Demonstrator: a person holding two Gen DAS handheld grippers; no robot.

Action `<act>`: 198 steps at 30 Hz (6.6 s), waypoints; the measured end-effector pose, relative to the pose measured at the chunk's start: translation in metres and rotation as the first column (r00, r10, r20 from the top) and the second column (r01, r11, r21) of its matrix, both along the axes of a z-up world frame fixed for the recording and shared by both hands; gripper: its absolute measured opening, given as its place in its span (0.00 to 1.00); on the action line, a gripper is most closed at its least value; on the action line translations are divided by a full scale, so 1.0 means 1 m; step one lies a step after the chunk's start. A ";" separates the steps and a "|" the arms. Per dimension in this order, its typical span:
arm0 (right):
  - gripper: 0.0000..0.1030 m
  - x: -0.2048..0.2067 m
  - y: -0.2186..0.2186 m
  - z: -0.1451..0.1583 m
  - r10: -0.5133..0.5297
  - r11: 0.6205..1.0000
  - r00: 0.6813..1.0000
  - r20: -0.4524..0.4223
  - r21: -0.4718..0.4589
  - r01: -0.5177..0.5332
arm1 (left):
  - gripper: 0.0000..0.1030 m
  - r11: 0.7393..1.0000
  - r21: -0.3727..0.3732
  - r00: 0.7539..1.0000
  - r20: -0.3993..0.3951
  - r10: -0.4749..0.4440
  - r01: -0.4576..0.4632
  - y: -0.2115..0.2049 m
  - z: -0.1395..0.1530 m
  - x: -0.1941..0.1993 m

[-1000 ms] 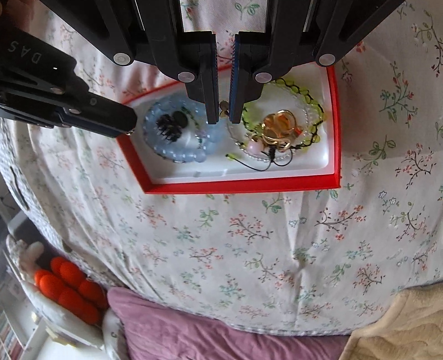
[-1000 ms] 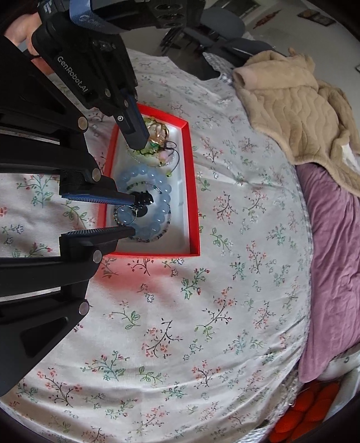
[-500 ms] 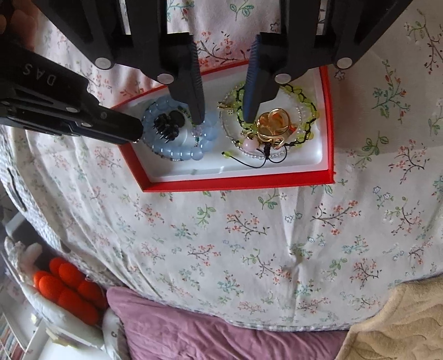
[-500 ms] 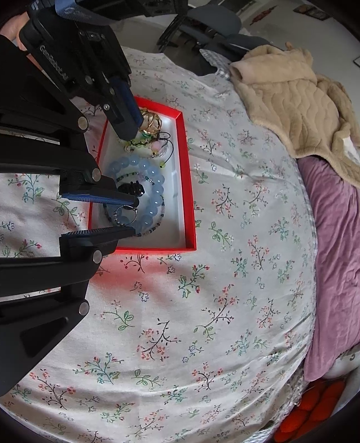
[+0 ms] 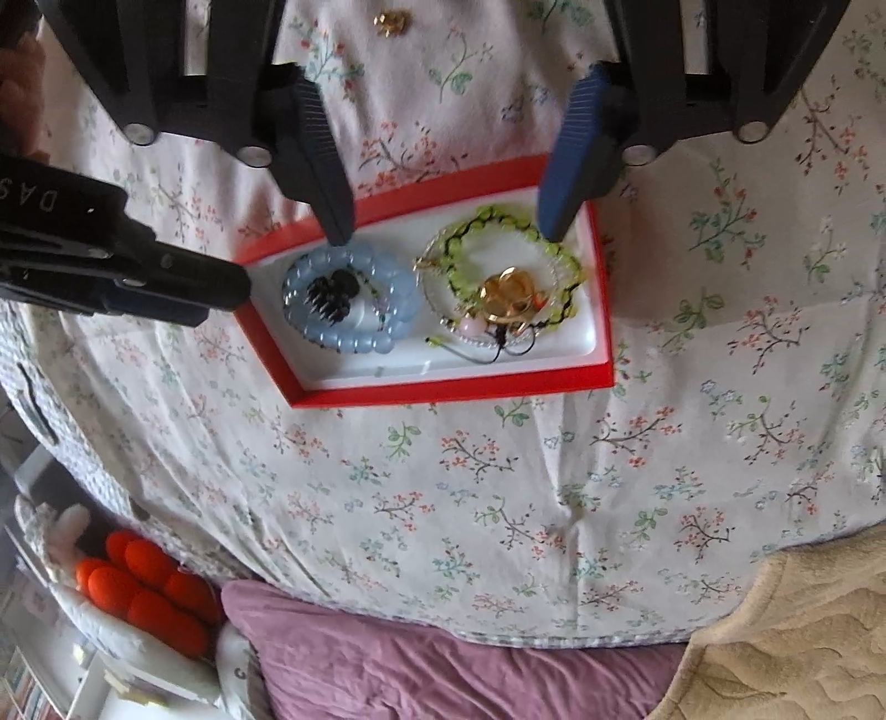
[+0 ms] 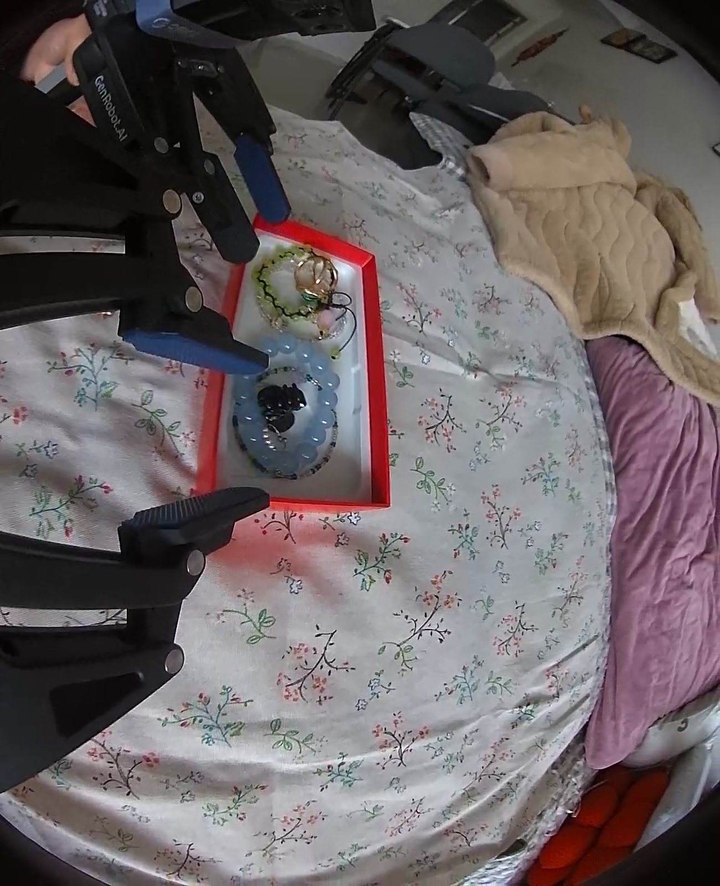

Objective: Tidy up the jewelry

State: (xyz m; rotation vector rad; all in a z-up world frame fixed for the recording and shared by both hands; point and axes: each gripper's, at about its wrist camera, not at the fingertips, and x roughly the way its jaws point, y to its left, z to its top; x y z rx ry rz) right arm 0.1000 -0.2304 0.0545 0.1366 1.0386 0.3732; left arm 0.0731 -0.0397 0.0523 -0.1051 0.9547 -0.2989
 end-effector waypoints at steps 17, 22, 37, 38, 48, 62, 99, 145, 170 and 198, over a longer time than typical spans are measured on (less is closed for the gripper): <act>0.67 -0.054 0.009 -0.006 0.079 0.994 0.997 -0.015 -0.070 -0.080 | 0.91 0.990 0.143 0.996 -0.079 0.030 -0.018 0.035 -0.019 -0.039; 0.68 -0.069 0.019 -0.021 0.116 0.986 0.992 -0.041 -0.118 -0.120 | 0.92 0.982 0.187 0.995 -0.099 0.031 -0.012 0.042 -0.029 -0.050; 0.68 -0.097 0.041 -0.066 0.198 0.959 0.972 -0.125 -0.181 -0.219 | 0.92 0.961 0.267 0.986 -0.163 -0.020 0.064 0.045 -0.064 -0.080; 0.68 -0.097 0.043 -0.069 0.204 0.957 0.970 -0.133 -0.183 -0.226 | 0.92 0.961 0.269 0.986 -0.167 -0.021 0.066 0.045 -0.065 -0.081; 0.68 -0.097 0.072 -0.076 0.246 0.936 0.964 -0.099 -0.235 -0.263 | 0.92 0.964 0.258 0.984 -0.177 -0.026 0.072 0.054 -0.068 -0.089; 0.55 -0.089 0.107 -0.078 0.286 0.923 0.958 -0.036 -0.260 -0.285 | 0.92 0.963 0.256 0.982 -0.185 -0.036 0.083 0.061 -0.070 -0.091; 0.15 -0.076 0.105 -0.045 0.273 0.941 0.961 0.048 -0.220 -0.256 | 0.92 0.961 0.258 0.983 -0.174 -0.058 0.103 0.046 -0.064 -0.093; 0.42 -0.013 0.092 -0.009 0.115 0.988 0.990 0.077 -0.109 -0.106 | 0.92 0.961 0.264 0.992 -0.114 -0.047 0.076 0.028 -0.045 -0.081; 0.92 -0.063 0.026 -0.010 -0.055 0.962 0.998 -0.039 -0.268 0.043 | 0.96 0.937 0.306 0.979 -0.055 0.195 -0.169 0.016 -0.022 -0.060; 0.92 -0.060 0.031 -0.018 -0.058 0.959 0.996 -0.066 -0.280 0.037 | 0.96 0.923 0.319 0.972 -0.031 0.234 -0.213 0.014 -0.022 -0.051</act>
